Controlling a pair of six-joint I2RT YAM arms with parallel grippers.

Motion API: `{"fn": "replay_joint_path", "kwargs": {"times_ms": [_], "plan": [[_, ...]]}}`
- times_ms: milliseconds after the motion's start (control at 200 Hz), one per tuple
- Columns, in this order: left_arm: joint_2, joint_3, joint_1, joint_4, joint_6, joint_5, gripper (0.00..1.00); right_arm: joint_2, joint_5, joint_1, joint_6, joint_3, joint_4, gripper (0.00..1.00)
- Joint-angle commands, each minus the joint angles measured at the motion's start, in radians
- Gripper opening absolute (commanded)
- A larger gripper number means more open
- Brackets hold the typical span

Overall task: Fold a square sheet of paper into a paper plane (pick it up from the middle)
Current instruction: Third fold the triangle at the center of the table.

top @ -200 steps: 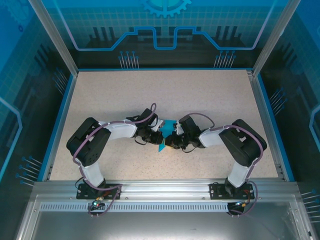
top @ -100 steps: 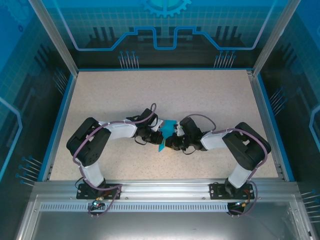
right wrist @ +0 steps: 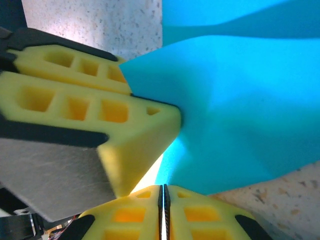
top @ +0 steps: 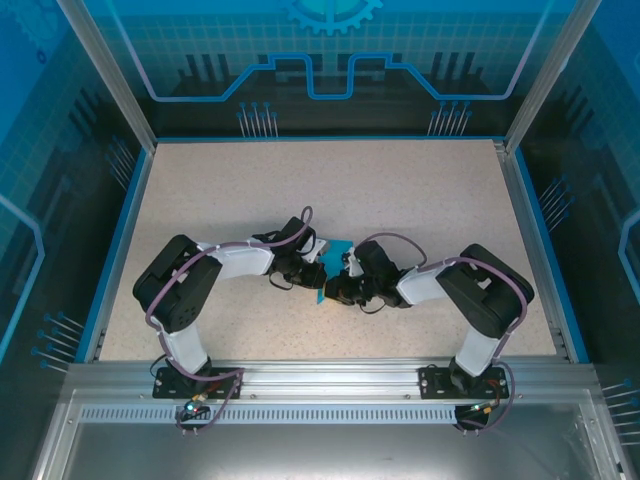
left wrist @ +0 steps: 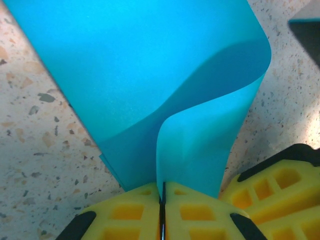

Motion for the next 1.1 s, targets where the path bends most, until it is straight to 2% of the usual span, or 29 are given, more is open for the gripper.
{"fn": "replay_joint_path", "kwargs": {"times_ms": [0, 320, 755, 910, 1095], "plan": [[0.037, -0.032, 0.007, -0.015, -0.001, -0.034, 0.1, 0.044, 0.019, 0.02, 0.011, -0.008, 0.028, 0.12], [0.043, -0.03, 0.008, -0.014, 0.004, -0.038, 0.09, -0.054, 0.04, 0.038, 0.018, -0.037, 0.025, 0.13], [0.046, -0.034, 0.015, -0.009, 0.004, -0.03, 0.08, 0.019, 0.104, 0.089, 0.049, 0.003, -0.004, 0.11], [0.045, -0.037, 0.014, -0.007, 0.004, -0.029, 0.08, -0.008, 0.139, 0.093, 0.039, 0.013, -0.089, 0.11], [0.048, -0.037, 0.016, -0.006, 0.005, -0.027, 0.08, -0.062, 0.131, 0.098, 0.05, 0.013, -0.08, 0.11]]}}
